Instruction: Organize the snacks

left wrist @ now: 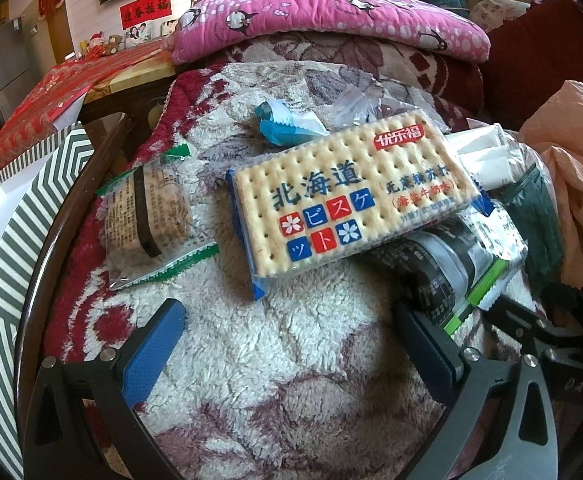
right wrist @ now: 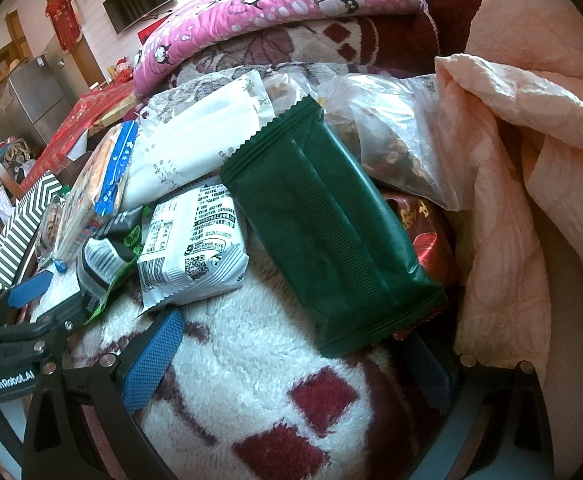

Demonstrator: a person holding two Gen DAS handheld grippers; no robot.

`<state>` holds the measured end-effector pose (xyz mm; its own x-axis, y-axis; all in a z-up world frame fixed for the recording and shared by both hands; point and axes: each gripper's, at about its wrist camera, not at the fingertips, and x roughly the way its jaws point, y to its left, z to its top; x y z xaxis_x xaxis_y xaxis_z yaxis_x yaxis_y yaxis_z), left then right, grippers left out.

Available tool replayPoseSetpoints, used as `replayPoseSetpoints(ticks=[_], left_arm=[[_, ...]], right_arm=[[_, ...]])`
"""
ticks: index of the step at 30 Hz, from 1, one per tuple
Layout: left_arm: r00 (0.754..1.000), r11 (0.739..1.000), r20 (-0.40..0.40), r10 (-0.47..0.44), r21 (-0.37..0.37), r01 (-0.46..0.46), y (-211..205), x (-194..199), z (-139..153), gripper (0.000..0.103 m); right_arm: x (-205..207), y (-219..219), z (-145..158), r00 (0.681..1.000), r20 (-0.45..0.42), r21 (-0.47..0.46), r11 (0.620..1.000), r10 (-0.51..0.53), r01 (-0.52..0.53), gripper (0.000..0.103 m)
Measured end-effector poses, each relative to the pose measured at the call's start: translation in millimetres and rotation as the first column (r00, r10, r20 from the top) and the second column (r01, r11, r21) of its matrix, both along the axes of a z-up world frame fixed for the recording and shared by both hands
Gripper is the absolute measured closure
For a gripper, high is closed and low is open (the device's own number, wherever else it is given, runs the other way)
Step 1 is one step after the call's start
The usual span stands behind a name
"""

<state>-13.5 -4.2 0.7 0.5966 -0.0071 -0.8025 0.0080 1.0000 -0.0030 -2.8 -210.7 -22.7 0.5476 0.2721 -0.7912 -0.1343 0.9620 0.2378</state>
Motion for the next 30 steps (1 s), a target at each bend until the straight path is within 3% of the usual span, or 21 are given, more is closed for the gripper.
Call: replayPoseSetpoints(ticks=[30], left_arm=[[1.0,1.0,0.004,0.002,0.0,-0.002,1.1,0.8,-0.1,0.0]], right_arm=[[-5.1,-2.4,-1.1,1.0,0.001,0.005,1.0,0.001,-0.001,0.0]])
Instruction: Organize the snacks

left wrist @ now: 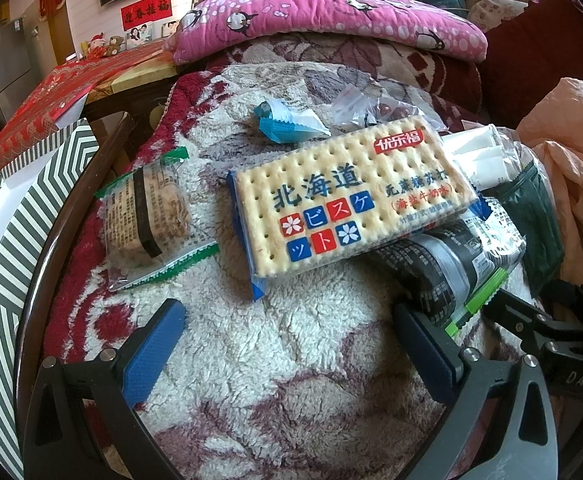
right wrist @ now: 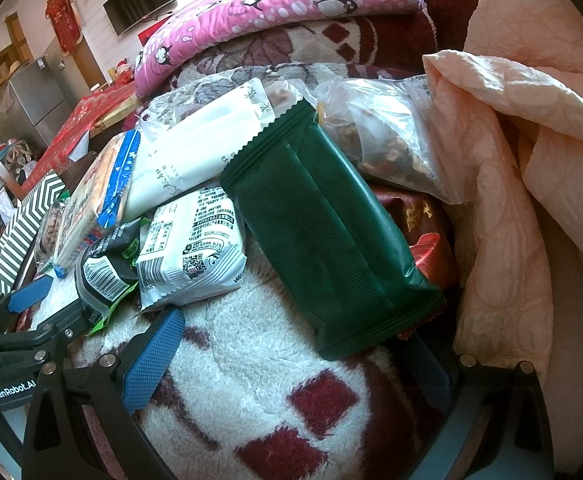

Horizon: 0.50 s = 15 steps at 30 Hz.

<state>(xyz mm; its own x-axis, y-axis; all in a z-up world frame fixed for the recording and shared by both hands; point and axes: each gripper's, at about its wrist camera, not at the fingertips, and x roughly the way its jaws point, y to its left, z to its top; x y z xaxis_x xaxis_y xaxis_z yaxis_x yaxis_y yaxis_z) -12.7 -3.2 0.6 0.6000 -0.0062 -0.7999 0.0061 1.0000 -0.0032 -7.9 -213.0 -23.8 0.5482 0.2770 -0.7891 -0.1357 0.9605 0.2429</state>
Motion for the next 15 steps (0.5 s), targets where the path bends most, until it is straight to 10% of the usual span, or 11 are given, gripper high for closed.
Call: replayPoseSetpoints(ticks=[15], left_arm=[[1.0,1.0,0.006,0.002,0.004,-0.002,-1.9,-8.1,-1.7,0.0]], right_arm=[[-5.3,-0.2,-0.4,1.0,0.0,-0.001,1.0,0.007,-0.007,0.0]])
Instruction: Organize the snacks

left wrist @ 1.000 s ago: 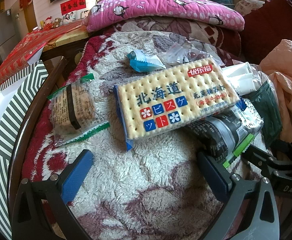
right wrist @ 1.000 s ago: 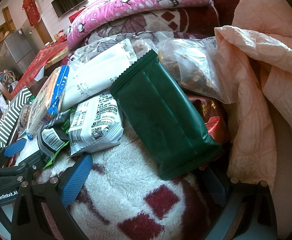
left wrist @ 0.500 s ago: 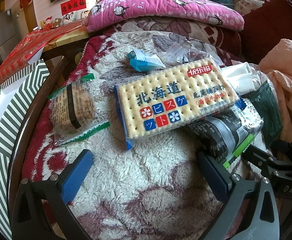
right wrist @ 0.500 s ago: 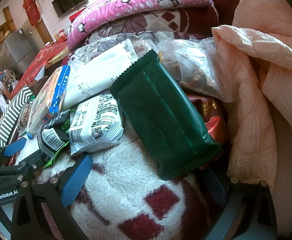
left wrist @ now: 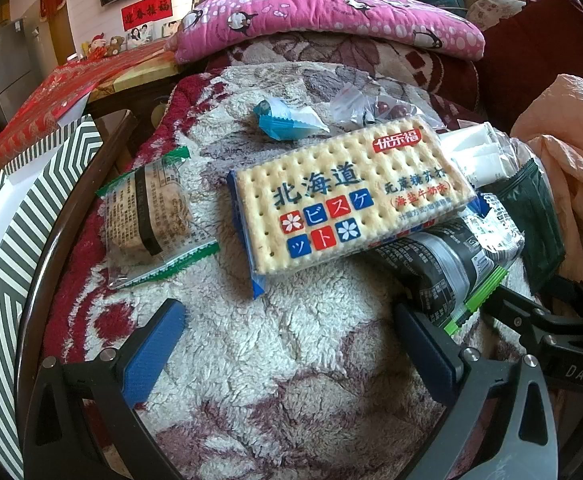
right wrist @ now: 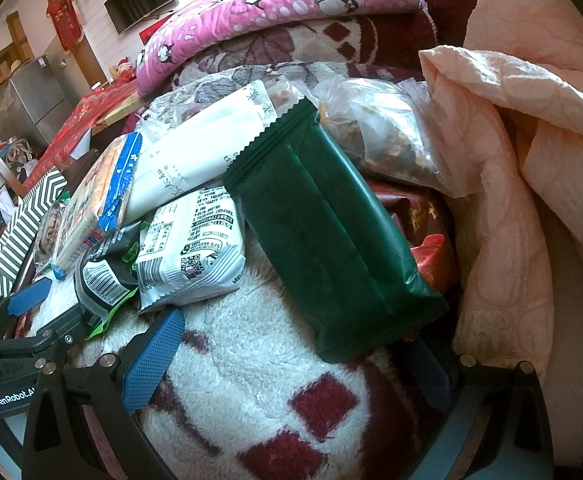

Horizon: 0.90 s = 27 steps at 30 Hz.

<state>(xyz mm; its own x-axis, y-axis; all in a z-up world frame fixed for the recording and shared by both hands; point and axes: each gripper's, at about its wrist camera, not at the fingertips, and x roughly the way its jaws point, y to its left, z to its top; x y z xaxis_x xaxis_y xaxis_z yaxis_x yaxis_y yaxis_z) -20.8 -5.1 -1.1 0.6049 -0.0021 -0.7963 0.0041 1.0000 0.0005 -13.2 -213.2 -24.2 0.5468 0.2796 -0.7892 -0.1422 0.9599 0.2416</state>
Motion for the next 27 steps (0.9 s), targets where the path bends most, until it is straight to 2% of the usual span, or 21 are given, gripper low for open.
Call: replayPoseSetpoints(ticks=[27], left_arm=[[1.0,1.0,-0.001,0.001,-0.001,-0.001,-0.4,0.3,-0.5,0.0]], right_arm=[[2.4,-1.3,1.4,1.0,-0.005,0.002,1.0,0.007,-0.007,0.0]])
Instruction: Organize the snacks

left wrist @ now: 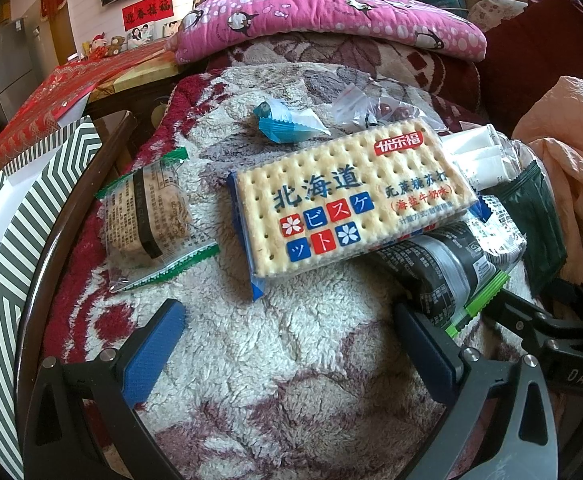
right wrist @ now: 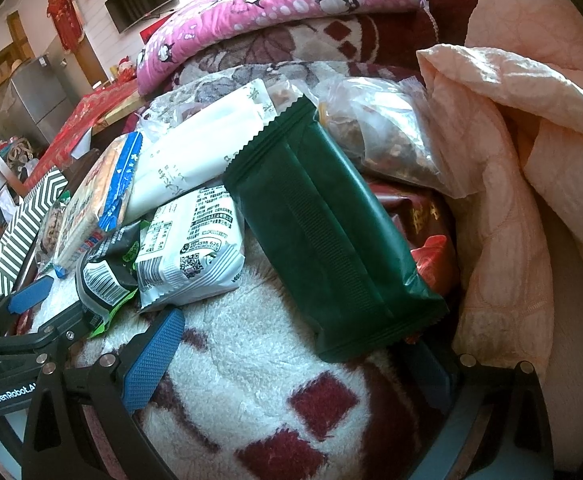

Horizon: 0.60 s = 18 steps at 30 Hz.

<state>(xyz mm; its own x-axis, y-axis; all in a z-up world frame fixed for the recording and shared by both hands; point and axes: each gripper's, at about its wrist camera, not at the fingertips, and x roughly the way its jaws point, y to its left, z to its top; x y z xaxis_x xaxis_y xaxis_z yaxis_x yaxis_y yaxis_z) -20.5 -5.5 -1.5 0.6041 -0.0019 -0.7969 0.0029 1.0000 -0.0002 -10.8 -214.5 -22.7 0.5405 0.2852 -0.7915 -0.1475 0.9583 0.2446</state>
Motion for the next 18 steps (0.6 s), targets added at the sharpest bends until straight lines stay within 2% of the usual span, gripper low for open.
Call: replayPoseSetpoints(ticks=[18], left_arm=[[1.0,1.0,-0.005,-0.001,-0.003,0.001,1.4,4.2,0.3,0.0]], right_arm=[[-3.3,1.4,-2.2,1.0,0.015,-0.005,1.0,-0.008,0.008,0.0]])
